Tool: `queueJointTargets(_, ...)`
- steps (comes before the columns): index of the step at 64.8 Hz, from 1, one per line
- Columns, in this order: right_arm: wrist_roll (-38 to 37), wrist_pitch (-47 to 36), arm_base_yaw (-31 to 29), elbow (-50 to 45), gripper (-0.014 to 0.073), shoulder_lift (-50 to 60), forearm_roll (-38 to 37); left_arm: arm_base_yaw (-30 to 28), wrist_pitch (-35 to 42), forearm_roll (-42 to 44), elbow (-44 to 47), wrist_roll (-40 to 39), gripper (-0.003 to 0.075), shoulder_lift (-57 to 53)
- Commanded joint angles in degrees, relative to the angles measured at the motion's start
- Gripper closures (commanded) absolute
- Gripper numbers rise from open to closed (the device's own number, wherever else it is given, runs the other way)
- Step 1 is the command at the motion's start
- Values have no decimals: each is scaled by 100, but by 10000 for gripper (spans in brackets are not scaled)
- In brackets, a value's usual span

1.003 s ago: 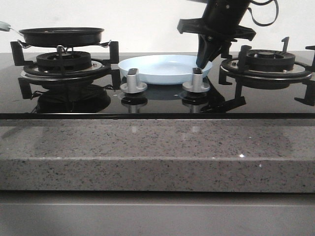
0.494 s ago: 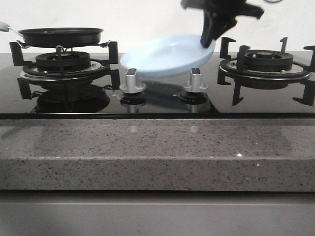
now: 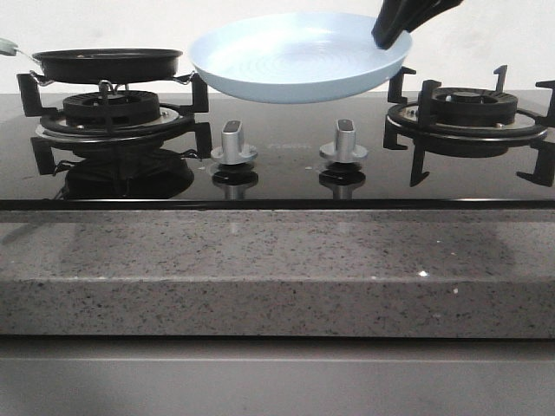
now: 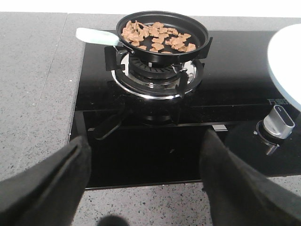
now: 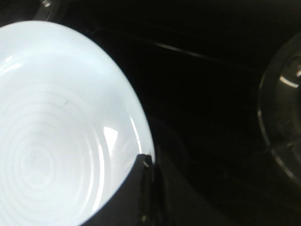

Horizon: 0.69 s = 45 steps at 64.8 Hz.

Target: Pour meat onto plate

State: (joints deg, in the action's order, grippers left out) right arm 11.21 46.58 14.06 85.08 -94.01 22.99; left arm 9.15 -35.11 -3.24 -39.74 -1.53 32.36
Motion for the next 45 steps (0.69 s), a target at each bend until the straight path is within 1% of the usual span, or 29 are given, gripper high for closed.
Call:
queueJointTargets(1,213,-481,-17,-250,654,527,361,54,488,-14,-204,-5,227,50)
queueJointTargets(15,231,-630,-7,-849,654,641,414,54,488,-14,-204,-5,228,50)
queueJointTargets(27,287,-838,165,-1157,654,617,414,54,488,-14,-204,-5,228,50)
queueJointTargets(45,291,-967,202,-1265,654,605,414,54,488,-14,-204,-5,228,50)
